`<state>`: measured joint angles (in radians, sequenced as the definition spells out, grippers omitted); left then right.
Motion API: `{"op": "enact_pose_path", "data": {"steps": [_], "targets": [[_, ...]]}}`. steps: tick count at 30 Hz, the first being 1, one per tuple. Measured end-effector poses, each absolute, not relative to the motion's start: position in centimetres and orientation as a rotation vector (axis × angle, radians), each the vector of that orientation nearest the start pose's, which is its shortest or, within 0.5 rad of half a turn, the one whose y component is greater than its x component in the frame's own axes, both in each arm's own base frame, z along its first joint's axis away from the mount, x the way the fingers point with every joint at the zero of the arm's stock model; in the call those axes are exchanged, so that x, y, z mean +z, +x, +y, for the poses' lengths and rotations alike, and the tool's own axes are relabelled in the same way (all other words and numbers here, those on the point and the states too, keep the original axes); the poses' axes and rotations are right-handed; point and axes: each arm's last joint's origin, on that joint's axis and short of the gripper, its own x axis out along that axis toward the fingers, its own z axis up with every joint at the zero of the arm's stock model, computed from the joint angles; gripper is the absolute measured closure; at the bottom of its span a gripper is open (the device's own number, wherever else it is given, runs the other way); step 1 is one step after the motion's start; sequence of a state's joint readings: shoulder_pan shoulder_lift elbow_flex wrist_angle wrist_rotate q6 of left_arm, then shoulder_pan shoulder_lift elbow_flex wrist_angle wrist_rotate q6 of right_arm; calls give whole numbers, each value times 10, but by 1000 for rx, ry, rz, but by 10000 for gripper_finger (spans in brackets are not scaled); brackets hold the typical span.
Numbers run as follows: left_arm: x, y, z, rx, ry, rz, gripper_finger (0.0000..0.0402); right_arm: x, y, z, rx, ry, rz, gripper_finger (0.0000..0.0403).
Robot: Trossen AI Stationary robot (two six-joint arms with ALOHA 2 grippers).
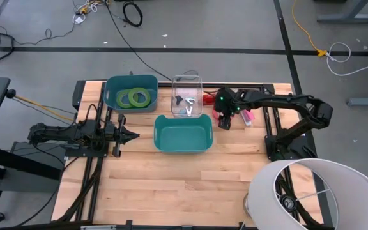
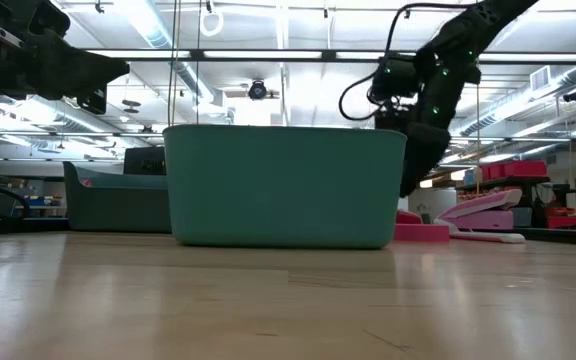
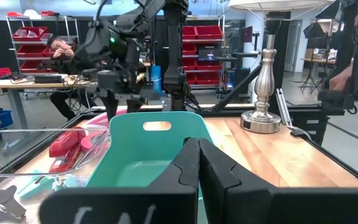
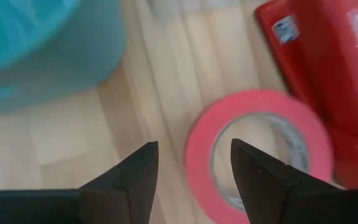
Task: Pick and place Stapler, Stapler remover, tape
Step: Put the pink tape into the blue bin
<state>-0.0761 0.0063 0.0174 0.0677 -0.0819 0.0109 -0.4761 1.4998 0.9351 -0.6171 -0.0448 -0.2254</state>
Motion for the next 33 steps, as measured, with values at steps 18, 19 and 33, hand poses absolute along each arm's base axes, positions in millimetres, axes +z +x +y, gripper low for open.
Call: {"op": "enact_pose_path", "data": {"steps": [18, 19, 33], "targets": [[175, 97, -5, 6, 5, -78, 399, 166, 238, -126, -259, 69, 1124, 201], [175, 97, -5, 6, 5, -78, 399, 166, 238, -127, -262, 67, 1120, 201], [175, 97, -5, 7, 5, -78, 399, 145, 239, -138, -269, 98, 1180, 201]]}}
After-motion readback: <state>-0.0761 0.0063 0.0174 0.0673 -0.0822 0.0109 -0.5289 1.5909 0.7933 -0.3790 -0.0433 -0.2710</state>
